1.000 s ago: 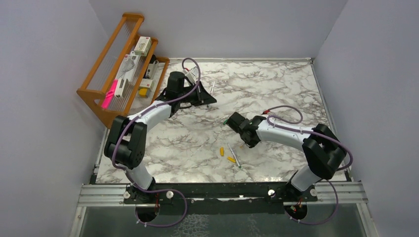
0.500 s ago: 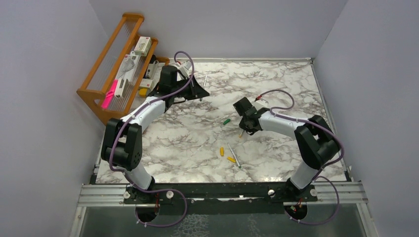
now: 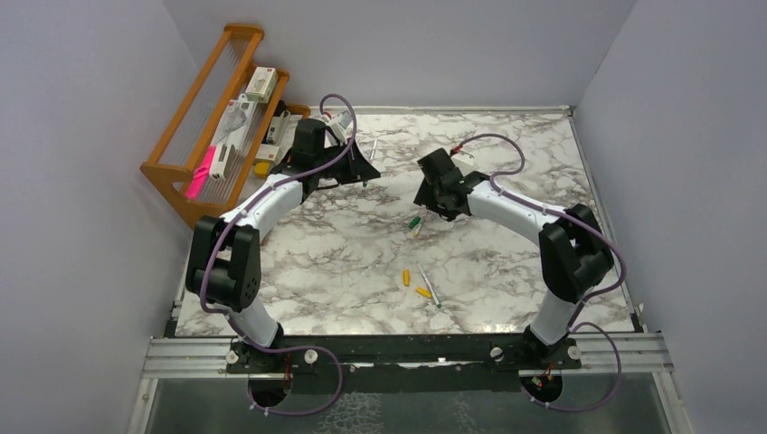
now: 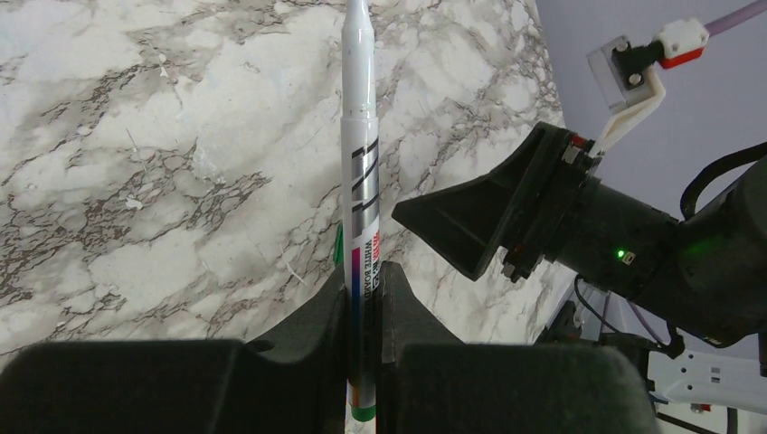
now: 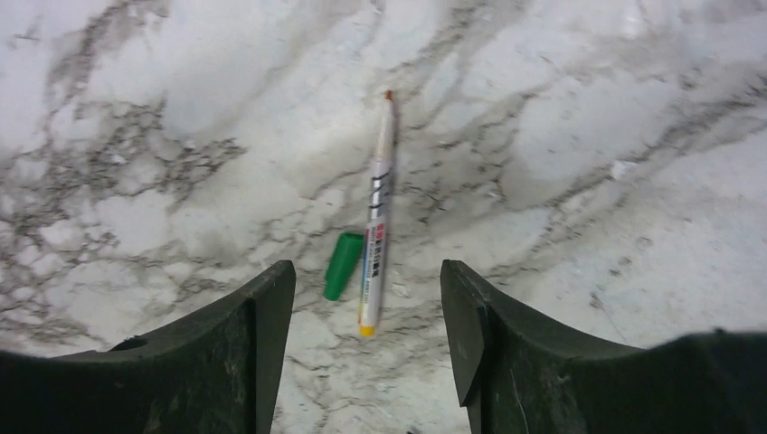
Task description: Insert the pens into the pen caps
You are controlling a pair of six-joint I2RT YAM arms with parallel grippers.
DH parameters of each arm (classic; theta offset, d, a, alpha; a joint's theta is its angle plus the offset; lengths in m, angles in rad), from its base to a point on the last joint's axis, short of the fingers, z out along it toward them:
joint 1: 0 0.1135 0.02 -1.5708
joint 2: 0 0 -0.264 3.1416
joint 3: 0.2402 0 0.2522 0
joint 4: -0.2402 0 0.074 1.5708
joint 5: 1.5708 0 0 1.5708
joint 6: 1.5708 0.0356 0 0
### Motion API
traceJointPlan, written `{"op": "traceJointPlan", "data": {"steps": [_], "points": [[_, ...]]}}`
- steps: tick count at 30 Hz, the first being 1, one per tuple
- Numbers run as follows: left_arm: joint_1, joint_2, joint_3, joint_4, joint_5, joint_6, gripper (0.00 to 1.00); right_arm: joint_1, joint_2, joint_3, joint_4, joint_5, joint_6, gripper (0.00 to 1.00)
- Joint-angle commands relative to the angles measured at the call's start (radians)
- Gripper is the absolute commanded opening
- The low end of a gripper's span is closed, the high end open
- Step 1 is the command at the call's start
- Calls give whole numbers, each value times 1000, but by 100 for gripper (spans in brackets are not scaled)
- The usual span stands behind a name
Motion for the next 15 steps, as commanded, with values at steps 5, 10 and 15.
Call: {"op": "traceJointPlan", "data": {"steps": [5, 10, 15], "points": [[8, 7, 21, -11, -24, 26, 0, 8, 141, 172, -41, -145, -76, 53], [8, 6, 27, -16, -28, 32, 0, 18, 181, 204, -41, -199, -80, 40], [9, 1, 20, -17, -35, 34, 0, 47, 207, 205, -9, -248, -116, 35]]}}
